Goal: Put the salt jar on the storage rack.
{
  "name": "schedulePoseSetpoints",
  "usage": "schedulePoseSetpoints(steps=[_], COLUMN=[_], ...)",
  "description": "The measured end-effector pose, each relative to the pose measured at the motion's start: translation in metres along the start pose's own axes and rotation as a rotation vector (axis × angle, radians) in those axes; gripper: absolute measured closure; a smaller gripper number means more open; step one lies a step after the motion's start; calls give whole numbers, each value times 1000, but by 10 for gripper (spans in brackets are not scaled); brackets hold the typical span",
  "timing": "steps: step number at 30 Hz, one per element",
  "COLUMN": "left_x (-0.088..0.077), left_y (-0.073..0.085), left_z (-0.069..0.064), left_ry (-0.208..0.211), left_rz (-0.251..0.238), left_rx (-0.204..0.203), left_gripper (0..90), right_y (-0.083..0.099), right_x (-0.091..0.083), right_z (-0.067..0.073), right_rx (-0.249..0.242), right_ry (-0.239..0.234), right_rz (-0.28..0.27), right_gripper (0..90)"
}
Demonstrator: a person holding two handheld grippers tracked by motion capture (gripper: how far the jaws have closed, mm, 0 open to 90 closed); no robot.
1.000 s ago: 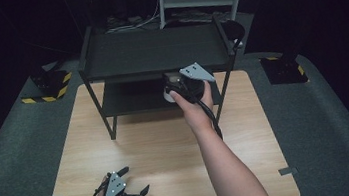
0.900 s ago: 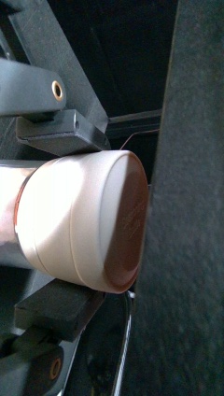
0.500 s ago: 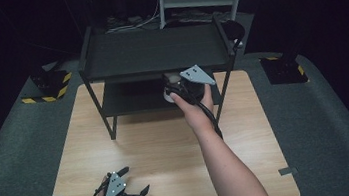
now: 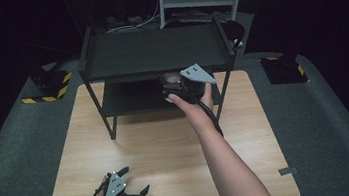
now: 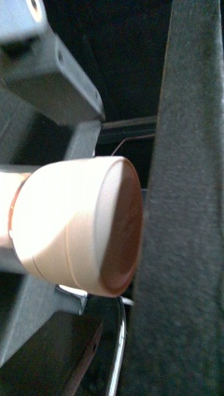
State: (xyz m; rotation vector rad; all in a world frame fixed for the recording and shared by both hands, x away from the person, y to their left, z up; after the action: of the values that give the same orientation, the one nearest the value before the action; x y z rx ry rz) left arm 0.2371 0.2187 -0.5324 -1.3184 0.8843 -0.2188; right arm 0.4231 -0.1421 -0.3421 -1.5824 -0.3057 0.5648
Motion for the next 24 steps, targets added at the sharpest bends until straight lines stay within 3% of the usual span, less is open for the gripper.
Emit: schedulePoseSetpoints(steps=[10, 24], left_x=[0, 0], left_y=[0, 0], left_z=[0, 0], left_ry=[2, 2], left_rz=[1, -2], left_rx=[-2, 0], left_gripper=[5, 5], right_y=[3, 16], right_x=[-15, -57], right_z=[1, 1], right_rx=[-2, -38], right_ry=[-19, -88], right_rz=[0, -61], right_gripper=[8, 8])
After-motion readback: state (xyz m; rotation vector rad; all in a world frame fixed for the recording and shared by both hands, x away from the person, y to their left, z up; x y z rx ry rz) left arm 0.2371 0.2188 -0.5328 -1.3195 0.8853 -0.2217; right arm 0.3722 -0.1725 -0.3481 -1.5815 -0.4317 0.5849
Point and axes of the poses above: each handheld gripper's, and its own axes: x roughly forward along the jaws, y roughly out of its underside, z roughly to its left, the point moved 6 cm from there along x, roughly forward along the jaws, and after that the axes turned 4 degrees about z, right-handed, at the moved point
